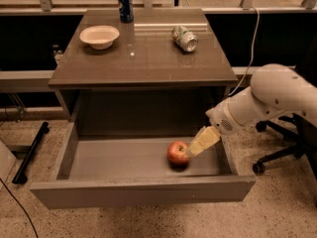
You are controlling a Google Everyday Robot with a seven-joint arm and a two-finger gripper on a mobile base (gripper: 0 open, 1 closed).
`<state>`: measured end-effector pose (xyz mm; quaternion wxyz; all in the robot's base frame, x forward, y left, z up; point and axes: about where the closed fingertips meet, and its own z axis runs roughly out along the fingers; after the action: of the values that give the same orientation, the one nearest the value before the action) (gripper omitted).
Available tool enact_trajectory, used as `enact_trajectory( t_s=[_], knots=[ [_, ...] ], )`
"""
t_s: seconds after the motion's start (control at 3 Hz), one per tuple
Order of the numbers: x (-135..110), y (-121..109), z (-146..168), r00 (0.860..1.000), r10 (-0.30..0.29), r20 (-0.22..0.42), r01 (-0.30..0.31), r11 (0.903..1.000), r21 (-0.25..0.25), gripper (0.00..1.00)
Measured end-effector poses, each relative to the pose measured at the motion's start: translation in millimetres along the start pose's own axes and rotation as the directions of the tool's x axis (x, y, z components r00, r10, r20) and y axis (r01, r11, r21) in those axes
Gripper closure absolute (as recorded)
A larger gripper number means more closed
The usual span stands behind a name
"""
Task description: Pick apple from top drawer and place on counter
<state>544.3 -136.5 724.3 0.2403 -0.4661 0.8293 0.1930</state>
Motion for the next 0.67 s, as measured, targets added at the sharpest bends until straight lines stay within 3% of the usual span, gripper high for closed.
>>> enact_trajectory(
  t_s=[0.67],
  knots=[
    [4, 7, 74, 0.997, 0.065, 0.030, -0.062, 0.9932, -0.098, 0.00]
  ],
)
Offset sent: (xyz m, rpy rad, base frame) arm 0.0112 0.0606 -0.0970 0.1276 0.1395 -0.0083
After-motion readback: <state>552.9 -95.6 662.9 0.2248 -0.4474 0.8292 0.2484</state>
